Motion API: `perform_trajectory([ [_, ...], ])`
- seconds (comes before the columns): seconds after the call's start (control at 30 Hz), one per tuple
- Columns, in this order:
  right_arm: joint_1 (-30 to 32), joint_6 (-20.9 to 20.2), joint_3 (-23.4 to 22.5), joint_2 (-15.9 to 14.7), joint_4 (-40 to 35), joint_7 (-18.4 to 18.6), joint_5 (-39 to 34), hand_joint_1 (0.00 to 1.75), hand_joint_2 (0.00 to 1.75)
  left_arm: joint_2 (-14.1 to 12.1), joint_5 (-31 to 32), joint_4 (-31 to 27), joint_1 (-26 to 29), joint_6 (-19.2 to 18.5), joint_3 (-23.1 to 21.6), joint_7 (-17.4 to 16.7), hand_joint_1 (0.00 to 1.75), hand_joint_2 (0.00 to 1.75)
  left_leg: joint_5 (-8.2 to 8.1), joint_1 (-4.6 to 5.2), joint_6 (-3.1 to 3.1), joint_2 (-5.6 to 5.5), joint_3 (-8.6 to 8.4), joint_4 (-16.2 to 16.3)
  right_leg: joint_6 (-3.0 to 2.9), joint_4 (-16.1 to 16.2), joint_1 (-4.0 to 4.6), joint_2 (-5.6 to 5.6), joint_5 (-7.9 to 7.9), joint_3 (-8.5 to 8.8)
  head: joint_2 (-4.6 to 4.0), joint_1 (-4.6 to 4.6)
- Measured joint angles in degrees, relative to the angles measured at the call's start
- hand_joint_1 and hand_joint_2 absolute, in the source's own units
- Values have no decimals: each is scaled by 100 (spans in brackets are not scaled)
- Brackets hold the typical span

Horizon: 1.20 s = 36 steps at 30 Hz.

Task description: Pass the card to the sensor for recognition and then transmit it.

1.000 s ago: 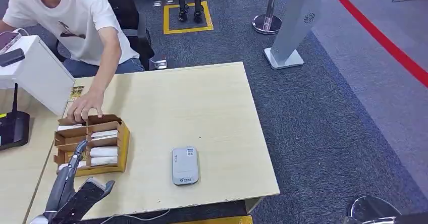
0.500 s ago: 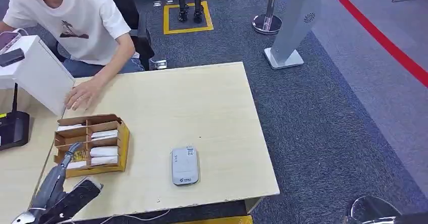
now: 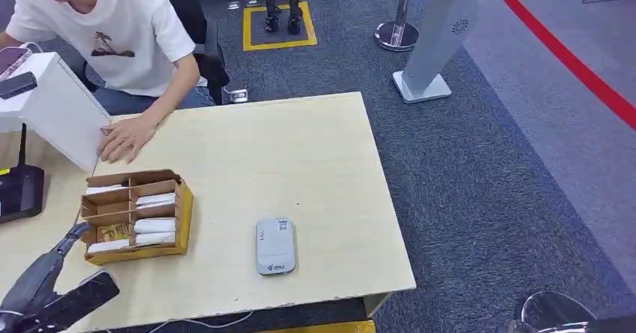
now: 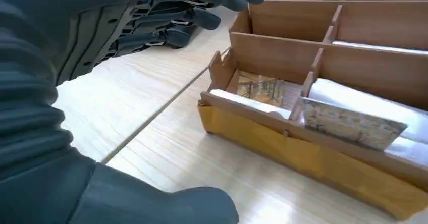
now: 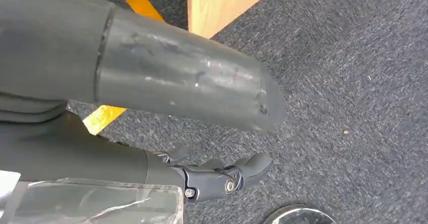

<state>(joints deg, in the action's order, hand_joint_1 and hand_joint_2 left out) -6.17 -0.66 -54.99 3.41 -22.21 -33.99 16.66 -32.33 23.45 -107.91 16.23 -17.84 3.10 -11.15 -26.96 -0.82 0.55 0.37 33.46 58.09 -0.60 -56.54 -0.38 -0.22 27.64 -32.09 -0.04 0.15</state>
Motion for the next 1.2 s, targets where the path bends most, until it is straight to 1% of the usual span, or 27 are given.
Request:
perform_trajectory([
  [0.17, -24, 4, 0, 0, 4, 15, 22, 0, 0, -150, 0, -9, 80, -44, 7, -70, 0, 175, 0, -1, 0, 0, 0, 0, 0, 0, 0, -1, 0, 0, 0, -2],
  [0.37, -67, 4, 0, 0, 7, 46, 90, 0, 0, -431, -31, -13, 93, -120, 7, -199, 0, 175, 0, -2, 0, 0, -1, 0, 0, 0, 0, 0, 0, 0, 0, -2],
  [0.47, -92, 4, 2, 0, 9, 61, 129, 0, 0, -588, 50, -7, 21, -144, 7, -247, 0, 175, 1, -2, 0, -1, -1, 0, 0, 0, 0, -1, 0, 0, 0, 0],
  [0.53, -116, 4, 2, 0, 18, 66, 138, 0, 0, -638, 159, 28, -78, -144, 0, -253, 0, 175, 1, -2, 0, -1, -1, 0, 0, 0, 0, -1, 0, 0, -2, -2],
  [0.67, -155, 4, 33, 0, 39, 85, 160, 0, 0, -653, 472, 205, -386, -135, -74, -229, 0, 175, 1, -1, 0, -1, -1, 1, 0, 0, 0, -1, -1, 0, -2, -2],
  [0.77, -177, 4, 70, 0, 52, 87, 188, 0, 0, -656, 581, 365, -610, -138, -177, -192, 0, 175, 1, -1, 0, -1, -1, 1, 0, 0, 0, -1, -1, 1, -2, -2],
  [1.0, -211, 9, 140, 4, 72, 103, 199, 0, 0, -656, 634, 669, -990, -179, -404, -135, 0, 175, 1, -1, 0, 1, -1, 1, 0, 0, 0, 0, -1, -1, 0, 0],
  [1.2, -234, 31, 168, 7, 92, 129, 194, 0, 0, -662, 616, 820, -1186, -197, -538, -111, 0, 175, 1, -1, 0, 0, -1, 1, 0, 0, 0, 0, -1, -1, 0, 0],
])
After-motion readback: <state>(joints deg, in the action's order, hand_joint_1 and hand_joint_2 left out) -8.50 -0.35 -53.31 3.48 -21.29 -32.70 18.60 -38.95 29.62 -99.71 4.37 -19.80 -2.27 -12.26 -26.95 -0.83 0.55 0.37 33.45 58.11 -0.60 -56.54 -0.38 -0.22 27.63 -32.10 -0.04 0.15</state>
